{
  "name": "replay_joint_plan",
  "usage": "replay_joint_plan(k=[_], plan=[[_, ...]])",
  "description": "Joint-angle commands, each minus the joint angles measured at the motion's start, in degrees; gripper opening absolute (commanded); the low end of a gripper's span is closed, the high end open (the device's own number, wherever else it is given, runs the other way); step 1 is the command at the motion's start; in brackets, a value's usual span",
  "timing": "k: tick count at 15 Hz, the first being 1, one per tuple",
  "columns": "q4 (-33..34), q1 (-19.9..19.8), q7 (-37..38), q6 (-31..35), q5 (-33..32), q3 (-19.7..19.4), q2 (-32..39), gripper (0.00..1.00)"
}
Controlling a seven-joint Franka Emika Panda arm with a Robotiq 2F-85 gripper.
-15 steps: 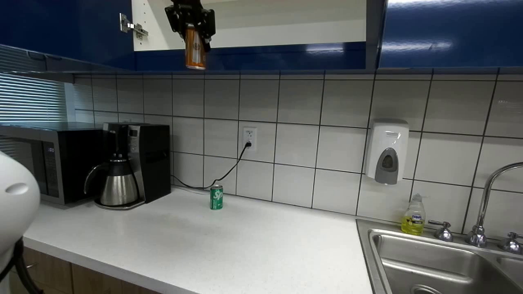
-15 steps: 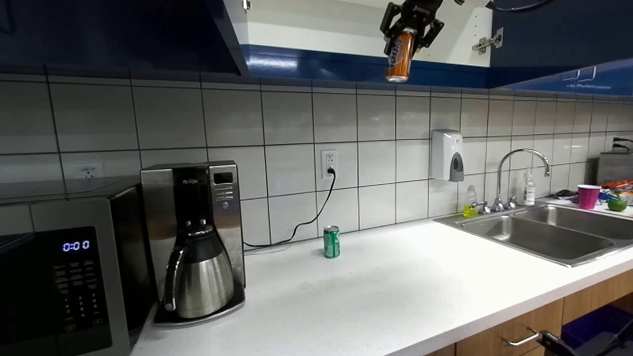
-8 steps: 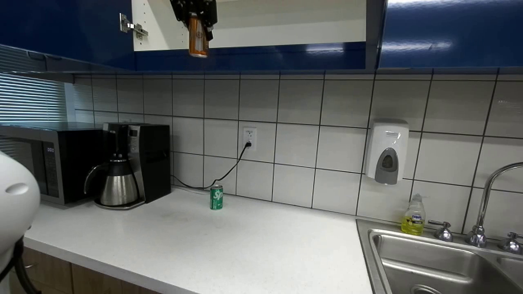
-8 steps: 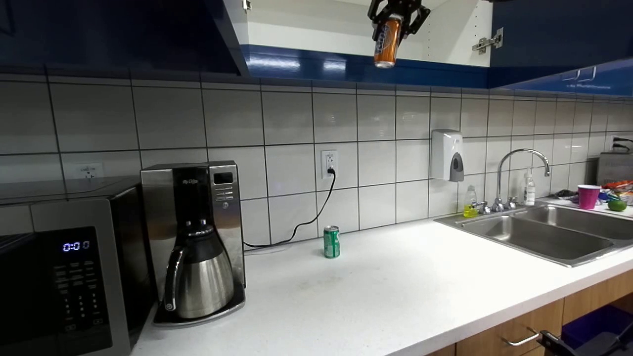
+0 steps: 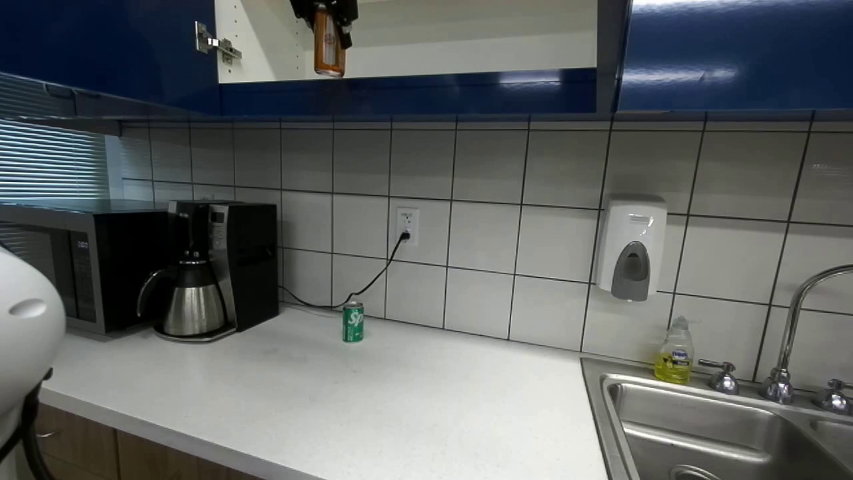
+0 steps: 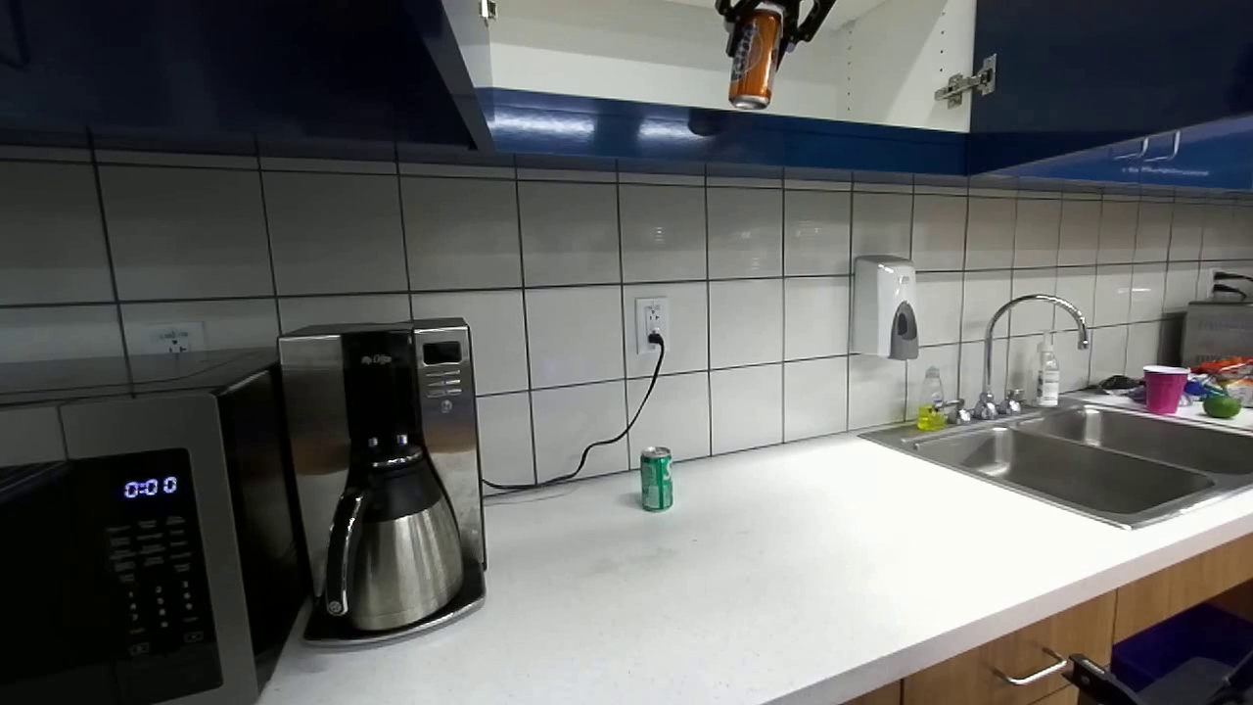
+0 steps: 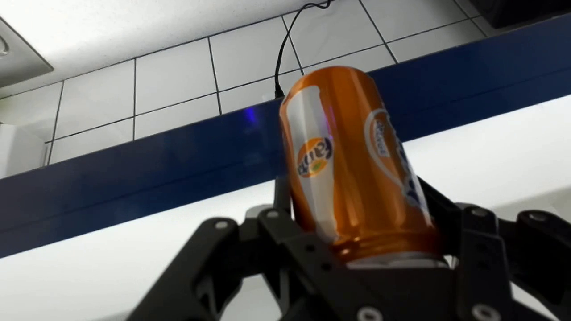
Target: Put the orange can in the open upper cabinet.
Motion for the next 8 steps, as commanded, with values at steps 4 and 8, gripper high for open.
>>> replay_joint_plan(k=[4, 8], plan=[[11.3, -0.15, 5.17, -5.5, -3.45, 0.9, 6.56, 0.39], [15.57, 0.17, 6.95, -7.1, -4.76, 0.94, 10.03, 0.39]])
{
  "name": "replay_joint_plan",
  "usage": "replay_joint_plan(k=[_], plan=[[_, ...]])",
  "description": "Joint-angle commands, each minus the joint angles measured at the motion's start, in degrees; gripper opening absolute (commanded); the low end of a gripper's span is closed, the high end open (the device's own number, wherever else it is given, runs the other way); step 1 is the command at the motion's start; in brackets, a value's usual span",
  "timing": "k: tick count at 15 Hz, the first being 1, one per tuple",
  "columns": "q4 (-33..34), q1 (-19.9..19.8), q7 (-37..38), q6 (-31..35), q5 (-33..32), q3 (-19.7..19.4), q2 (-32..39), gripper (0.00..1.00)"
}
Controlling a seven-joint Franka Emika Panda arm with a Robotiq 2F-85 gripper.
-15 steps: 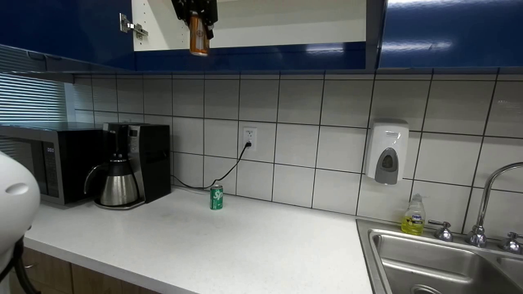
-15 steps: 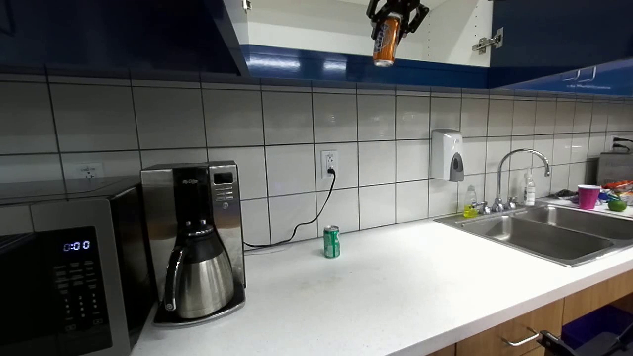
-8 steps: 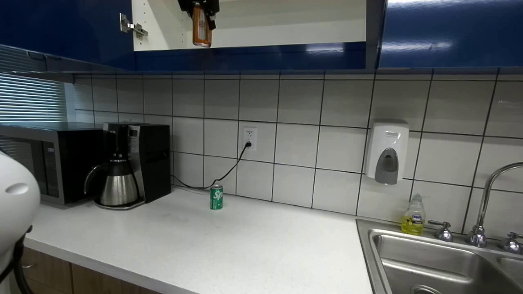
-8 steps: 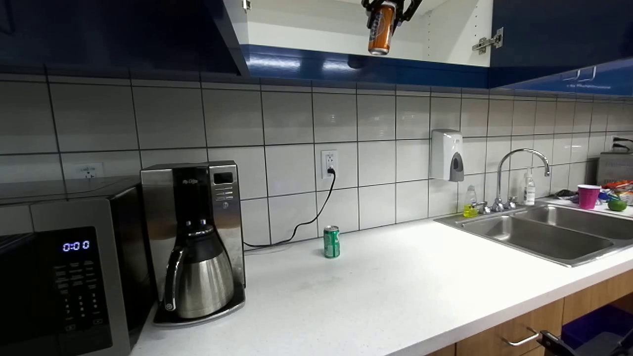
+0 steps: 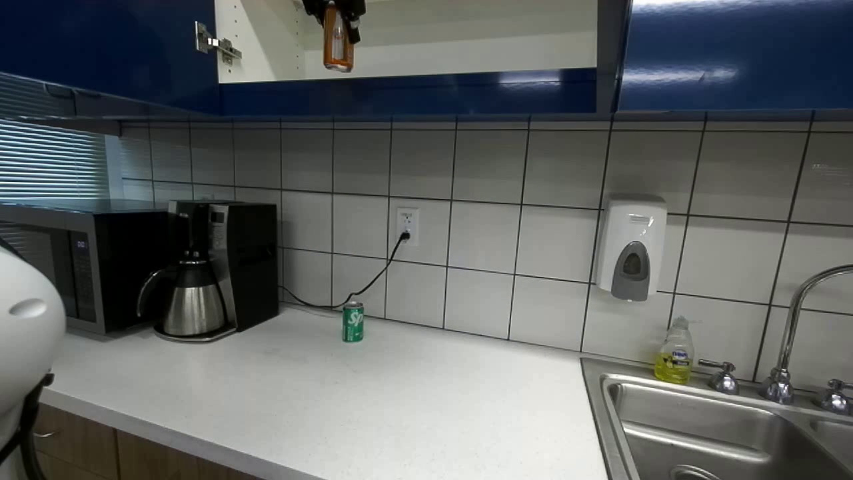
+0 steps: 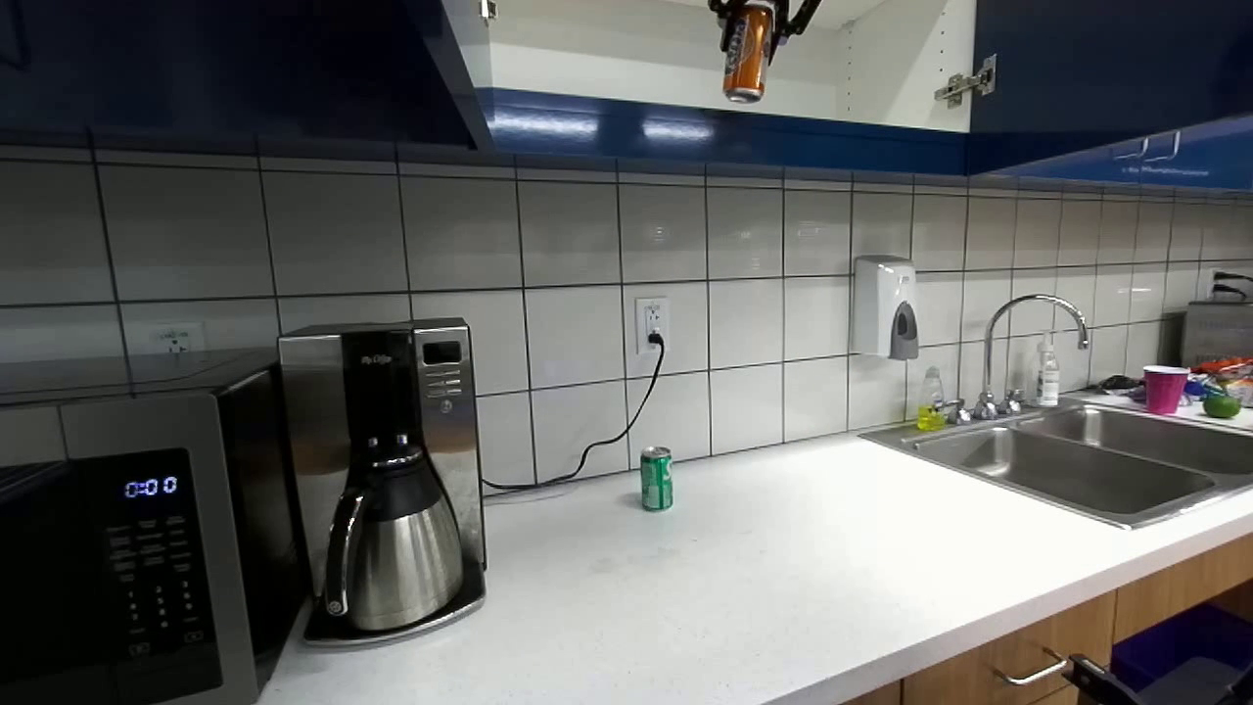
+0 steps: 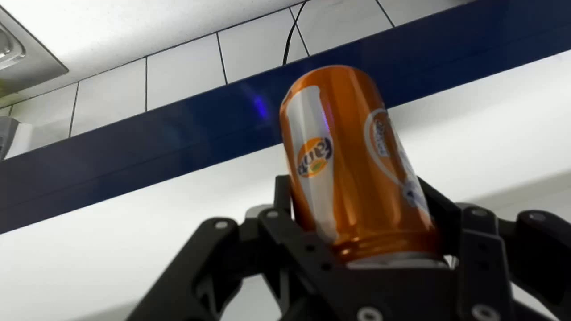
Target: Put the orange can in the open upper cabinet.
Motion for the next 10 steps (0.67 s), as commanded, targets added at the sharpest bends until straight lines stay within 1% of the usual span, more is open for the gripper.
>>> replay_joint_plan(k=[1, 9, 10], plan=[[7.27, 0.27, 3.51, -3.18, -2.47, 0.66, 4.51, 0.39], [16.03, 1.64, 6.35, -6.04, -4.81, 0.42, 10.75, 0.39], [16.41, 1.12, 6.63, -6.03, -5.0, 0.94, 11.15, 0.39]])
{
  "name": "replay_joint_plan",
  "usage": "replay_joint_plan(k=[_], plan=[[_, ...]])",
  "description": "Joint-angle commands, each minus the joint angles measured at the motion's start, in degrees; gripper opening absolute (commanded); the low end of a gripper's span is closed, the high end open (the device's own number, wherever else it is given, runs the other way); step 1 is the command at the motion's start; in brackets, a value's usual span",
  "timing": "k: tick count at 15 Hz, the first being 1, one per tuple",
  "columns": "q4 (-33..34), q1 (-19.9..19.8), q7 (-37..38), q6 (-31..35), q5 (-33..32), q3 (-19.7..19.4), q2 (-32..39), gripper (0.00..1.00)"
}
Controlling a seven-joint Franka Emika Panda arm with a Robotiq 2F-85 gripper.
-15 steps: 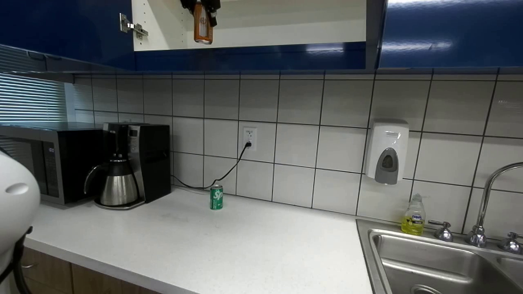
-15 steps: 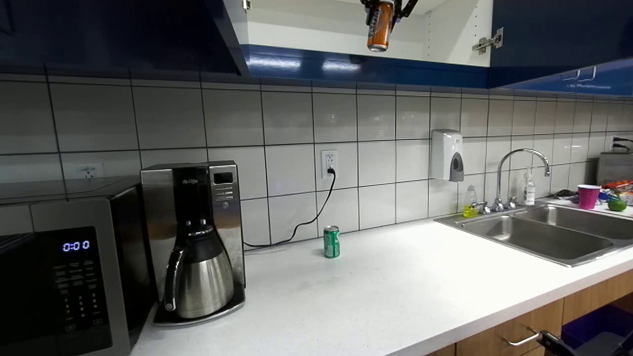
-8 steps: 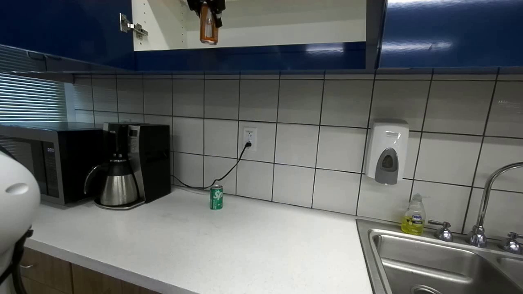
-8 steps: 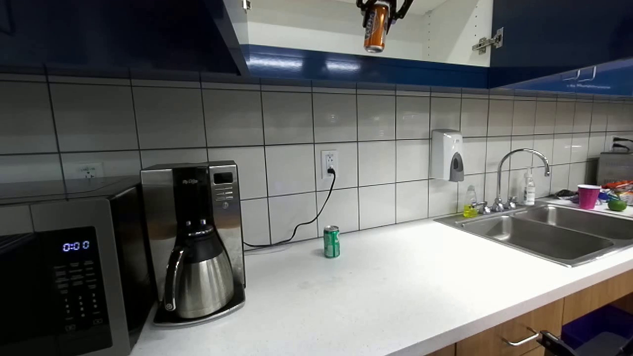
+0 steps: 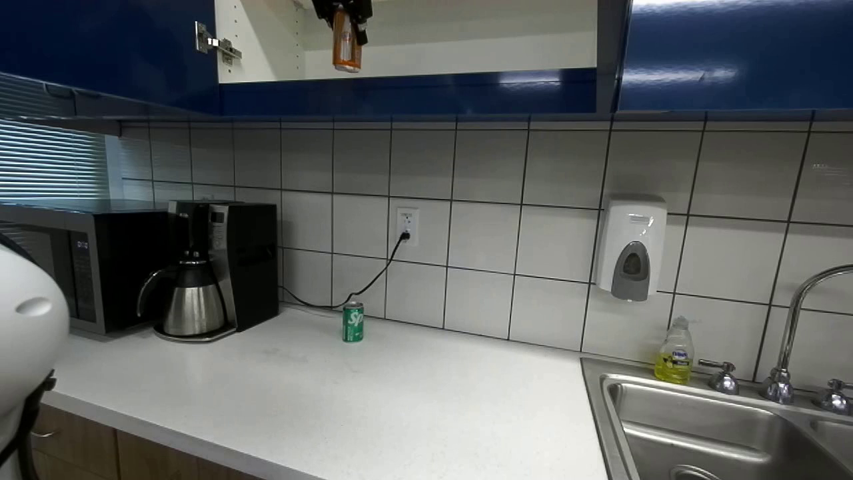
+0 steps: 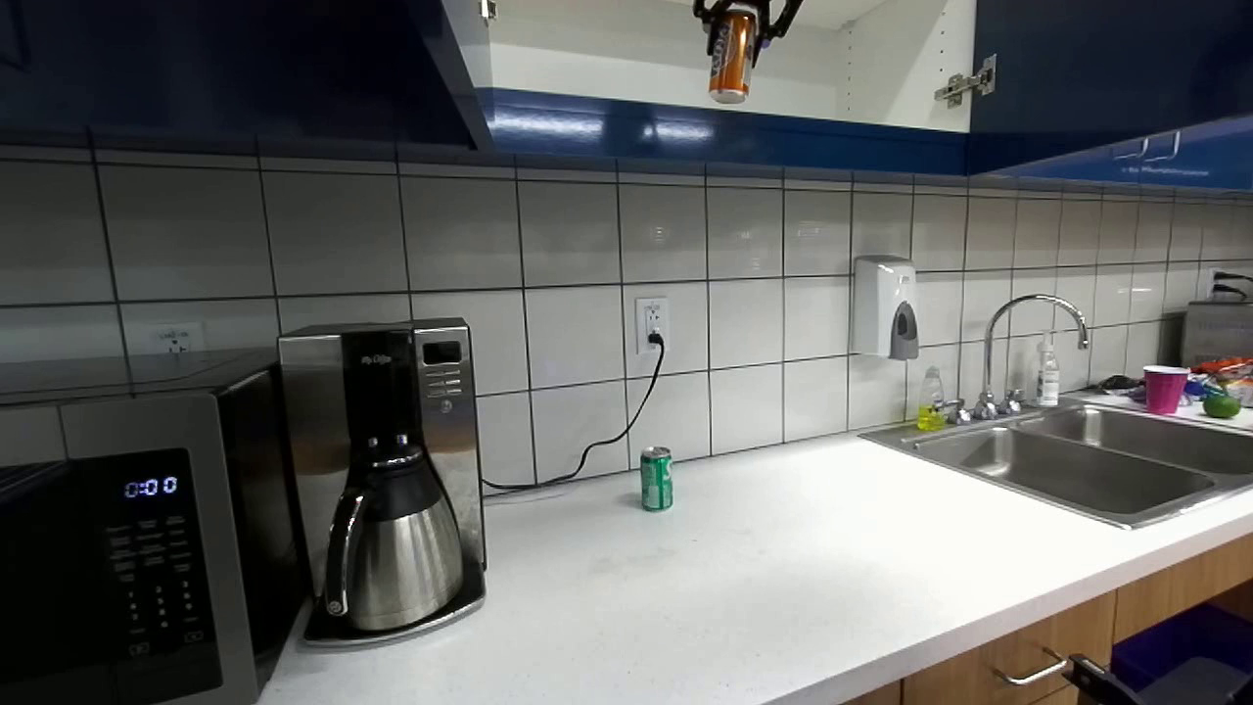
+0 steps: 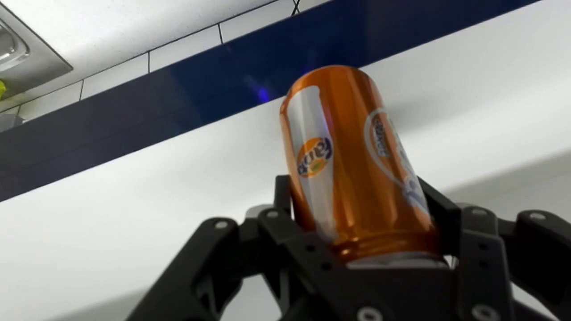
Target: Put the orange can in the open upper cabinet.
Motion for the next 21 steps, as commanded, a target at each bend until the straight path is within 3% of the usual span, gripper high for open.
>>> replay_joint_plan(k=[1, 13, 21], plan=[[6.33, 0.14, 2.94, -2.8, -2.32, 0.71, 3.69, 0.39], [17.4, 0.55, 3.9, -8.86, -5.15, 0.32, 11.52, 0.39], [19.46, 0.88, 4.66, -8.56, -5.82, 0.19, 14.99, 0.39]])
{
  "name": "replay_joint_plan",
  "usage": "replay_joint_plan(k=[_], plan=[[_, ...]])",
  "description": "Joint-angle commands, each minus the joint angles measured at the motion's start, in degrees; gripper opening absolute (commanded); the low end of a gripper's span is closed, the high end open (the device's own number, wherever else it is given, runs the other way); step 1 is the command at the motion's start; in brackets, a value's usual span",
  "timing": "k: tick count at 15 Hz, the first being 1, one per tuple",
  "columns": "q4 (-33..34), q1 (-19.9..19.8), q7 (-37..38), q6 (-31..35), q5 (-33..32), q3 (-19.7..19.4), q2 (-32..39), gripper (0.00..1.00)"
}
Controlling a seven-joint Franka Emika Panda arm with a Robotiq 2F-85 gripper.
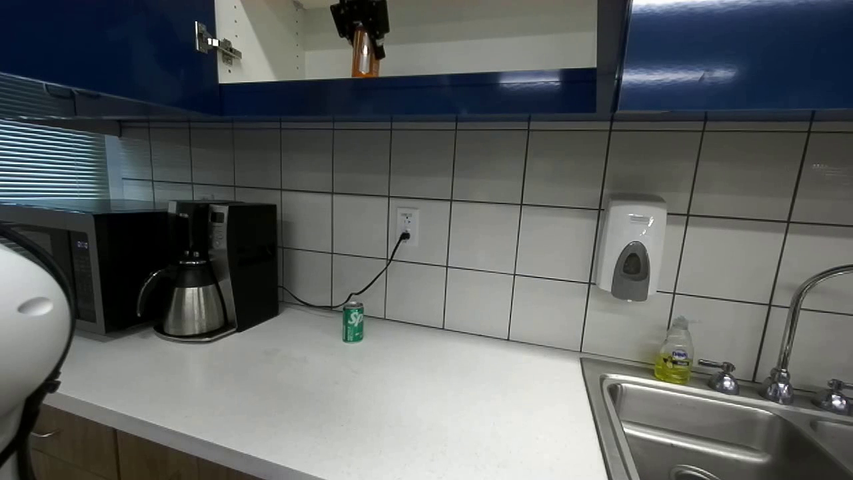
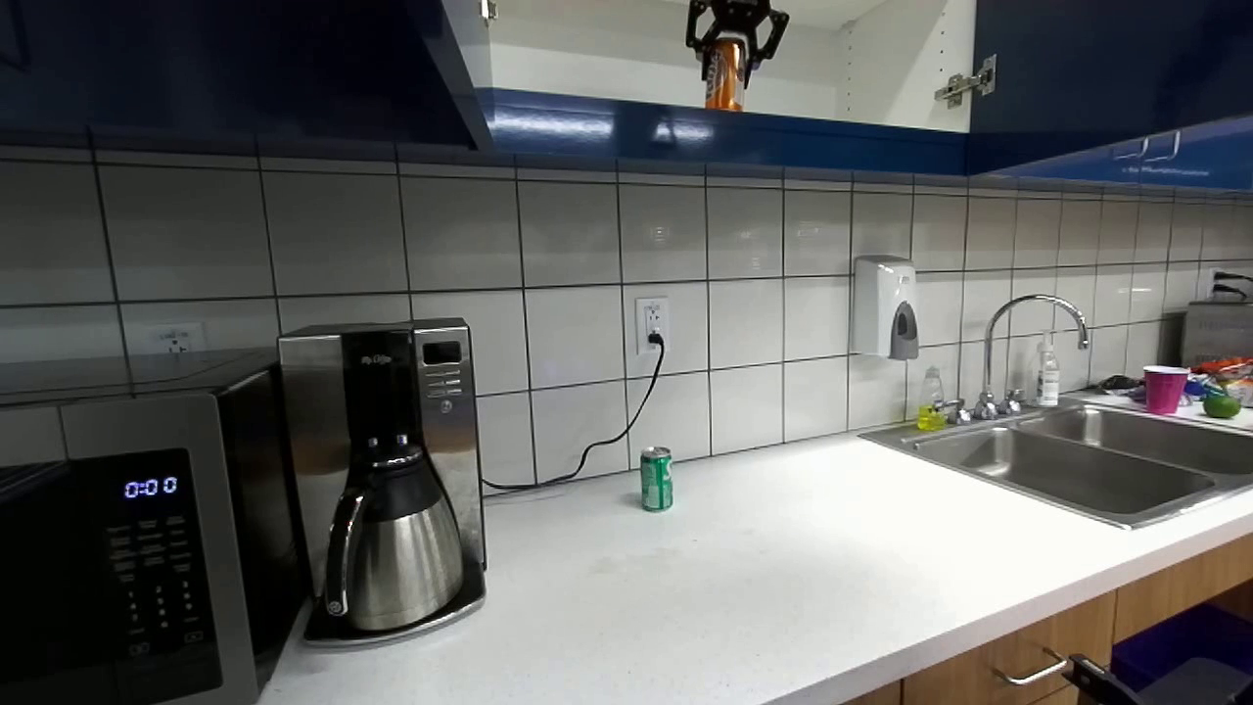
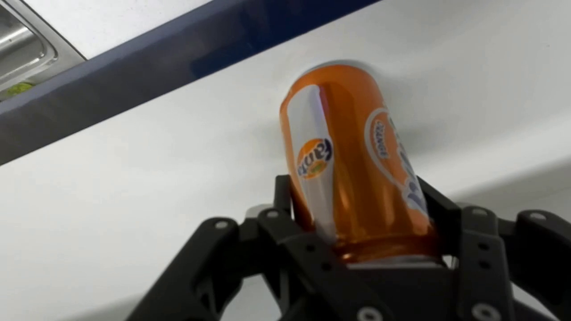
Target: Put the orange can in the open upper cabinet.
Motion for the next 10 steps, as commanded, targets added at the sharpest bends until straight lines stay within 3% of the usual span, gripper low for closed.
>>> replay_joint_plan(k=[1, 2, 5, 10], plan=[[3.27, 0.7, 2.45, -1.45, -1.64, 0.11, 2.18, 0.47], [3.23, 0.77, 2.51, -1.36, -1.66, 0.14, 2.16, 0.89], [3.18, 0.84, 2.8, -1.51, -1.43, 0.08, 2.22, 1.0], [1.32, 0.25, 2.0, -1.36, 0.18, -0.16, 0.2, 1.0]])
